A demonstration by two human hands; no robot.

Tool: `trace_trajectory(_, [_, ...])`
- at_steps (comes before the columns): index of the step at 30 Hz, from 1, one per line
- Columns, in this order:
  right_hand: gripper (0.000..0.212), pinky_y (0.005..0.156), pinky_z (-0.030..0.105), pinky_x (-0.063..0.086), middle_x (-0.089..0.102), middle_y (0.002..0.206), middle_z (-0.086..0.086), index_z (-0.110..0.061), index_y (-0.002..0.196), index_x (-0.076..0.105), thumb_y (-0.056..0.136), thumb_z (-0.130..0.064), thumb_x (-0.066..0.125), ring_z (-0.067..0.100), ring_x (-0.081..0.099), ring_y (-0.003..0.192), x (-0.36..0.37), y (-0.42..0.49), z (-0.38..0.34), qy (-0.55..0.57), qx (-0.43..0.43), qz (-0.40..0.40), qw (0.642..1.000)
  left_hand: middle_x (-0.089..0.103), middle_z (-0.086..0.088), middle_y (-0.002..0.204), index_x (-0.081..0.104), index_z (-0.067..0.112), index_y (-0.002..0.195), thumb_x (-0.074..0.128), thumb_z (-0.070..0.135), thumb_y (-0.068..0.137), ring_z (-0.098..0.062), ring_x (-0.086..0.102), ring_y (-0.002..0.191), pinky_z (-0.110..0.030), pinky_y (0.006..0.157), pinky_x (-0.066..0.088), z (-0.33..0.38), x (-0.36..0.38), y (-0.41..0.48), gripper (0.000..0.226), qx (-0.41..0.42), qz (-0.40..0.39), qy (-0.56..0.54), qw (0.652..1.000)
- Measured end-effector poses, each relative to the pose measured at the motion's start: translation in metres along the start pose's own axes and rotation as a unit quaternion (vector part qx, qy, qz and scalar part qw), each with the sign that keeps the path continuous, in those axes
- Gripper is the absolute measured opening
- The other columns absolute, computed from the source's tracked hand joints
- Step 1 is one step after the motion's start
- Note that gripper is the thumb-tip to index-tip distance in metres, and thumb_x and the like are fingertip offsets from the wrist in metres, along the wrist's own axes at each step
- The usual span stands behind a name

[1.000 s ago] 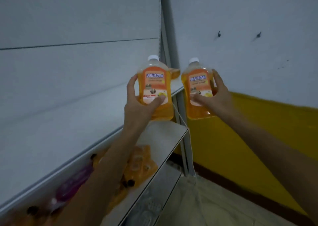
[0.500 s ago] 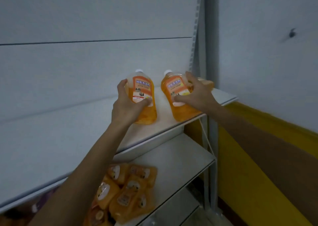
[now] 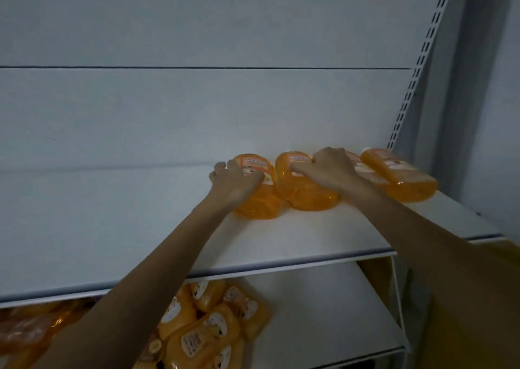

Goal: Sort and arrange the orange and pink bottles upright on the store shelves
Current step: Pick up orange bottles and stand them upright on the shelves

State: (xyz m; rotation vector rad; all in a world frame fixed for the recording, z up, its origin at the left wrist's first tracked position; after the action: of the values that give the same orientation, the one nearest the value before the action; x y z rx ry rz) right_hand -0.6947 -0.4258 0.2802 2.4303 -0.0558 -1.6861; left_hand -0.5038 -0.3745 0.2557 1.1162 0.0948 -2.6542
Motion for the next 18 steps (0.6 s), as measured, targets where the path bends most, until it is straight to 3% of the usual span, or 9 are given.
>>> trace_trajectory(5, [0.077, 0.104, 0.051, 0.035, 0.048, 0.135, 0.017, -0.007, 0.127, 0.054, 0.085, -0.069, 0.036, 0.037, 0.039, 0.126, 0.001, 0.014, 0.02, -0.067, 0.017, -0.027, 0.997, 0.037, -0.017, 0.14, 0.031, 0.005, 0.14, 0.048, 0.041, 0.092, -0.032, 0.038, 0.127, -0.043, 0.106, 0.035, 0.015, 0.017, 0.009, 0.062, 0.01, -0.003, 0.003, 1.0])
trace_trajectory(11, [0.065, 0.103, 0.052, 0.036, 0.048, 0.136, 0.015, -0.013, 0.136, 0.043, 0.088, -0.057, 0.041, 0.036, 0.044, 0.123, 0.009, 0.022, 0.006, -0.041, -0.027, -0.044, 0.998, 0.042, -0.016, 0.137, 0.04, 0.012, 0.136, 0.039, 0.058, 0.086, -0.034, 0.038, 0.124, -0.046, 0.103, 0.034, 0.007, 0.012, 0.009, 0.068, -0.01, 0.017, 0.059, 0.998])
trace_trajectory(14, [0.055, 0.097, 0.043, 0.043, 0.054, 0.131, 0.014, -0.01, 0.129, 0.051, 0.088, -0.045, 0.05, 0.033, 0.049, 0.117, -0.001, 0.014, -0.004, 0.041, -0.04, -0.026, 0.998, 0.042, -0.017, 0.138, 0.041, 0.011, 0.137, 0.042, 0.045, 0.092, -0.033, 0.037, 0.127, -0.04, 0.102, 0.032, 0.014, -0.003, -0.011, 0.056, 0.04, 0.041, 0.049, 0.997])
trace_trajectory(18, [0.042, 0.104, 0.03, 0.036, 0.052, 0.138, 0.007, -0.01, 0.132, 0.053, 0.094, -0.029, 0.052, 0.02, 0.046, 0.128, -0.034, -0.012, -0.047, 0.237, -0.093, 0.088, 0.963, 0.04, -0.005, 0.146, 0.039, 0.017, 0.141, 0.048, 0.035, 0.095, -0.02, 0.037, 0.133, -0.026, 0.101, 0.03, 0.013, -0.026, -0.042, 0.051, 0.121, 0.026, 0.031, 0.992])
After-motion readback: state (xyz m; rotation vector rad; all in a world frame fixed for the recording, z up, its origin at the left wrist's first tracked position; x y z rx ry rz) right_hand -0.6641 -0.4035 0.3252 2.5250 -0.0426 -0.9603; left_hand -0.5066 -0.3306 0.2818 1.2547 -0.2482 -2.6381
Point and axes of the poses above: each hand's wrist, its own y-axis towards the middle knuckle, its own x-axis out of the palm, z = x × y, the point moved 10 cm from there along y, towards the middle knuckle
